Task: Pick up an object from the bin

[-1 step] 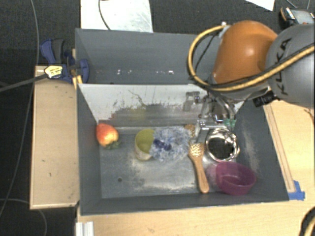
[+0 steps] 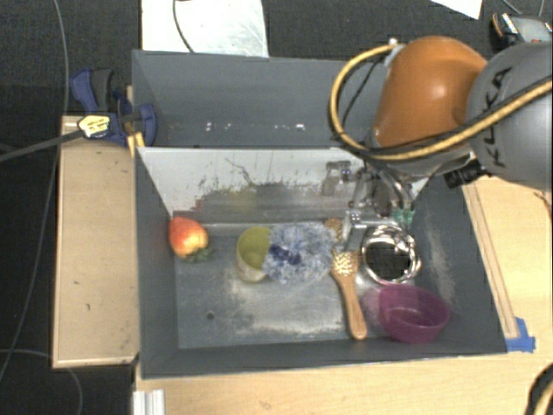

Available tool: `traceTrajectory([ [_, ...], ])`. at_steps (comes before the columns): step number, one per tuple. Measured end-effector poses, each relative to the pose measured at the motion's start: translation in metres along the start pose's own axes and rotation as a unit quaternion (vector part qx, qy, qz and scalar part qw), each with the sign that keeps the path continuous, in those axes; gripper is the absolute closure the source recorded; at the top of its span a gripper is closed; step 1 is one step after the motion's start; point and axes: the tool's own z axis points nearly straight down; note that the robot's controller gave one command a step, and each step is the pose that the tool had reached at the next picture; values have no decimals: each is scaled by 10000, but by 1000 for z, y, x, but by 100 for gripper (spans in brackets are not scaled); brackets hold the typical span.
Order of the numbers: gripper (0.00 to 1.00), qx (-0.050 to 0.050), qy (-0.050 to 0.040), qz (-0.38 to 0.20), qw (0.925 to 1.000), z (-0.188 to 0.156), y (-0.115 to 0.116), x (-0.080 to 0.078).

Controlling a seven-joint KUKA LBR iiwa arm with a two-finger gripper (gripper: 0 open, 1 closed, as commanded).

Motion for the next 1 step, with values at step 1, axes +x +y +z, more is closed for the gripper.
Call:
traceTrajectory([
  [1,0,-1,1,1135,9935,35,11,-3],
])
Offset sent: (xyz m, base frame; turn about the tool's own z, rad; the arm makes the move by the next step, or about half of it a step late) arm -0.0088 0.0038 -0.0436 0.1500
